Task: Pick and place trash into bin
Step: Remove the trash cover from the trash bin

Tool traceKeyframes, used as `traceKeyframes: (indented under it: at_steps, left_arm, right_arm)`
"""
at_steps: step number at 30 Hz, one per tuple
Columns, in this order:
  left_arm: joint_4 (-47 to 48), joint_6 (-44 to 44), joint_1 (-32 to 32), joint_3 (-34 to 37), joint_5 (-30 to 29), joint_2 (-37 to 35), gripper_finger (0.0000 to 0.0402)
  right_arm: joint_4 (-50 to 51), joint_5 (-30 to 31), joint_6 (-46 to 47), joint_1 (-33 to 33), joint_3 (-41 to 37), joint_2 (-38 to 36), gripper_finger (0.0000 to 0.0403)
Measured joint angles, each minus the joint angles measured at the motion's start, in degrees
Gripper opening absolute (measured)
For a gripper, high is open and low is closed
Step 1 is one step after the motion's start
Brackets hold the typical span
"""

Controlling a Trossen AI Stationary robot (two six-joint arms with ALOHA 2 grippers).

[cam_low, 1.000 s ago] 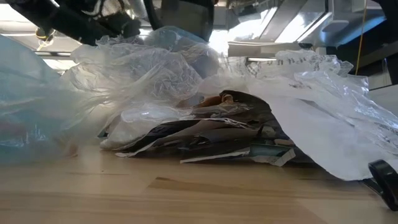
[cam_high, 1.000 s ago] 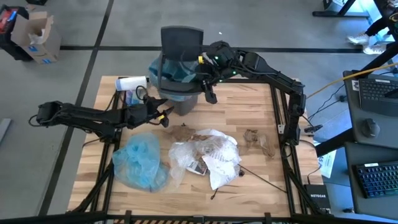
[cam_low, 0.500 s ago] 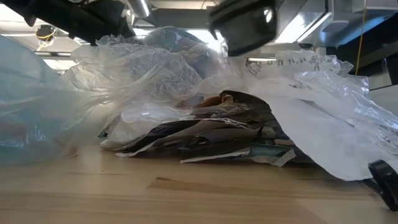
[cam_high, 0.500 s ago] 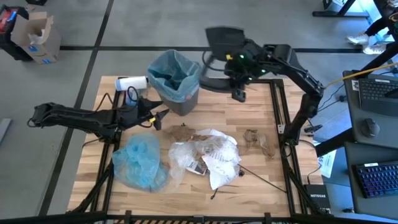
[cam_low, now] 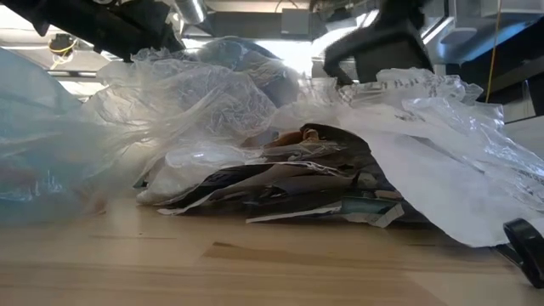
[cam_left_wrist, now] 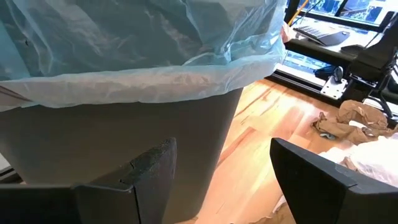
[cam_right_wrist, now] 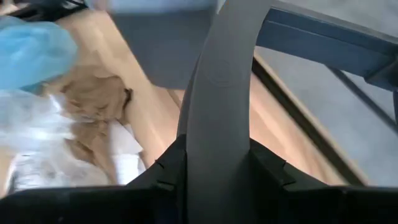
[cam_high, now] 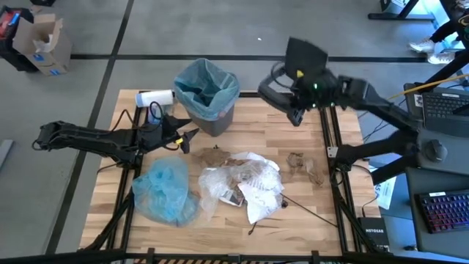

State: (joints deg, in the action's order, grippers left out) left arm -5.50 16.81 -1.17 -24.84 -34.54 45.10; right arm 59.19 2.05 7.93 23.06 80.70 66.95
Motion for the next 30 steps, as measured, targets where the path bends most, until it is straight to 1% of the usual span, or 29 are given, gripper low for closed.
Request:
traceKeyframes:
  at_steps: [3,6,11,13,15,19,25,27,30]
  left_arm:
    - [0.0,-0.1,0.0,0.0,0.0,0.0,0.0253]
    - [0.0,-0.1,0.0,0.0,0.0,0.0,0.0253]
    - [0.0,0.4,0.0,0.0,0.0,0.0,0.0253]
    - [0.0,0.6,0.0,0.0,0.0,0.0,0.0253]
    - [0.0,0.7,0.0,0.0,0.0,0.0,0.0253]
    - [-0.2,1.0,0.1,0.0,0.0,0.0,0.0253]
    - [0.3,1.9,0.1,-0.4,0.0,0.0,0.0253]
    - [0.4,2.1,0.1,-0.4,0.0,-0.1,0.0253]
    - [0.4,2.8,0.1,-0.4,0.0,-0.1,0.0253]
  right_arm:
    - [-8.7,1.1,5.0,0.3,-12.2,-3.8,0.0107]
    - [-17.2,3.8,10.3,0.2,-22.4,-5.2,0.0107]
    - [-32.2,8.3,19.0,0.2,-36.0,-4.8,0.0107]
    - [-39.6,9.3,22.4,0.2,-40.1,-4.2,0.0107]
    - [-43.1,10.6,25.1,0.2,-43.4,-3.4,0.0113]
    - [-44.9,12.1,27.9,0.2,-46.5,-1.4,0.0127]
    - [-45.2,13.0,25.1,0.2,-47.0,-0.3,0.0144]
    - [-44.8,12.8,23.5,0.2,-46.8,-0.6,0.0158]
    - [-43.4,12.0,21.5,0.2,-45.4,-1.5,0.0190]
